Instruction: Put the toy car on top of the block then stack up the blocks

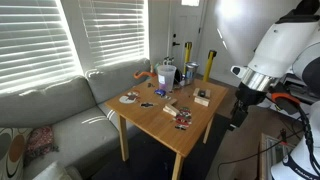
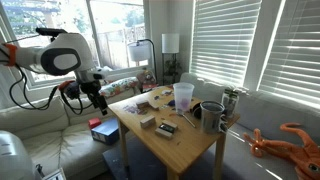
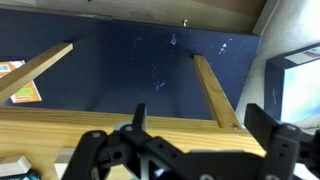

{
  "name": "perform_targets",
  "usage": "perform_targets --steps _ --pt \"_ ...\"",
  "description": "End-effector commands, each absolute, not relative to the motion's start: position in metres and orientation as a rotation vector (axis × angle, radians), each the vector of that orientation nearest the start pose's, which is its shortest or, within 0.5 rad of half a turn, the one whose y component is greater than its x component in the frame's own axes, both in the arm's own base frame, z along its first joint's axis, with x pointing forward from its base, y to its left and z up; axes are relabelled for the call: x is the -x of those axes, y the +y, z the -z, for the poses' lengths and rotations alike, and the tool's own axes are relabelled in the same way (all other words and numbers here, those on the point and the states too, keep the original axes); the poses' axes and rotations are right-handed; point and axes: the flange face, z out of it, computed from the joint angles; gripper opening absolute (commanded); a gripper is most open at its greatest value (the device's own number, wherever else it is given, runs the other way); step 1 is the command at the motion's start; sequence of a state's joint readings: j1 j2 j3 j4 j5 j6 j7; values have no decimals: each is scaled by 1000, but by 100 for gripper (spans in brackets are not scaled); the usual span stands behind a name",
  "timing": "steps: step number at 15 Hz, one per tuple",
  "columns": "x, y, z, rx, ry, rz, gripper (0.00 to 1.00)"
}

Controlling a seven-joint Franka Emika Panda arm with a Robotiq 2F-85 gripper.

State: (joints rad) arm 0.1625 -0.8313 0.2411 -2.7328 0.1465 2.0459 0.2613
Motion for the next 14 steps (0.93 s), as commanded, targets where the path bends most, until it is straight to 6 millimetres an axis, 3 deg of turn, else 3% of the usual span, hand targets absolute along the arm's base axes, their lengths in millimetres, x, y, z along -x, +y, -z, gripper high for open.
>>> perform_targets --steps 1,7,11,14 --pt "-290 131 -460 3136 -29 220 100" --pt "-290 131 -460 3136 -29 220 100" --pt "-317 76 -472 3197 15 263 100" --pt "-332 41 -485 3295 -111 315 100"
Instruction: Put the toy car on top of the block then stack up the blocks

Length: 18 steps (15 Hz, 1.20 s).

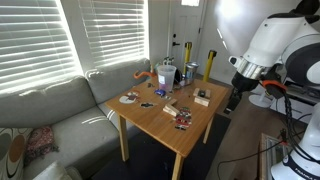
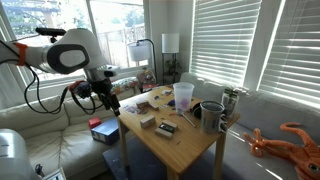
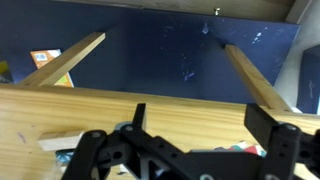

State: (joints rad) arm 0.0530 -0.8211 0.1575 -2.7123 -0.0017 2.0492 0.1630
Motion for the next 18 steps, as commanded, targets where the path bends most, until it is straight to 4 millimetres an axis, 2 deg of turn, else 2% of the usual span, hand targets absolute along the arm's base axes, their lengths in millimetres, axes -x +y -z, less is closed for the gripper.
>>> perform_targets --steps 1,2,3,5,8,10,15,18 --pt "-336 31 -488 3317 -151 321 100" --pt "-343 18 -487 3304 -122 254 100" --pt "-327 34 -483 3289 -89 304 100" --pt "-335 20 -485 3287 -93 285 100" --pt "-341 19 -483 3287 -96 264 100" --pt "-353 -5 -480 3279 -55 222 100" --pt "-364 -73 -480 3271 -277 202 100" --pt "-375 -104 -475 3258 -391 221 100"
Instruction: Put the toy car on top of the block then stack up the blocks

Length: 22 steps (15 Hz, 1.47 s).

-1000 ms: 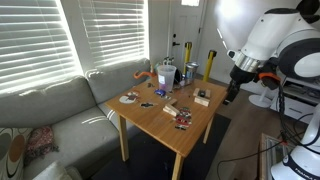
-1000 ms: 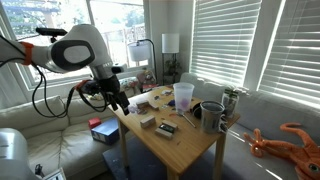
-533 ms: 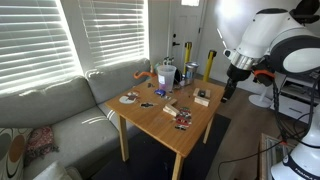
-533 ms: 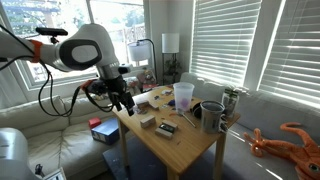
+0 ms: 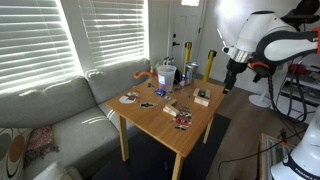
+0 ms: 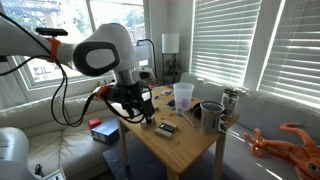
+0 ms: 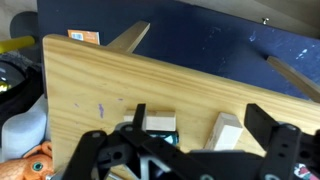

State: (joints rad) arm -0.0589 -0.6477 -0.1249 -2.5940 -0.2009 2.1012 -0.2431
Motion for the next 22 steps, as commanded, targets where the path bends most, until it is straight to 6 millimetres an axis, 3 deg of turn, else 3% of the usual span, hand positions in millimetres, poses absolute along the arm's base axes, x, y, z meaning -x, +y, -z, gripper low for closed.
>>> perform_targets --steps 1,8,14,22 --pt "-380 -112 -471 3249 -418 225 100" --pt "-416 -143 -451 3181 -421 264 100" --pt "-447 -136 -434 3107 -345 250 100" --pt "-472 -138 -415 3124 -416 195 100"
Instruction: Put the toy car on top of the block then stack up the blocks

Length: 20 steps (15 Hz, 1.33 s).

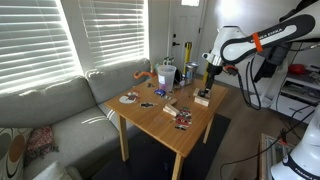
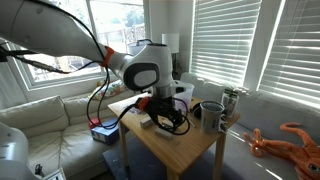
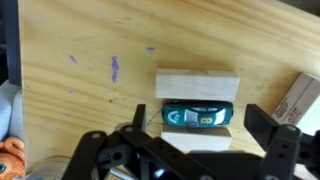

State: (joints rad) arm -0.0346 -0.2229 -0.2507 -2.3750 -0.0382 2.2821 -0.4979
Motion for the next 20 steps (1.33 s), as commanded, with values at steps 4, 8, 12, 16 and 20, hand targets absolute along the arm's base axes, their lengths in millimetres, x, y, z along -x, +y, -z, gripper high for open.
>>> perform_targets --steps 4,8,12,16,20 --pt "-478 -137 -405 3100 -447 174 100" --pt "-481 -139 -396 3089 -463 153 98" --pt "-480 -143 -390 3075 -470 133 60" --pt "-479 -148 -396 3070 -469 156 56" --pt "-468 -151 -409 3086 -439 206 56"
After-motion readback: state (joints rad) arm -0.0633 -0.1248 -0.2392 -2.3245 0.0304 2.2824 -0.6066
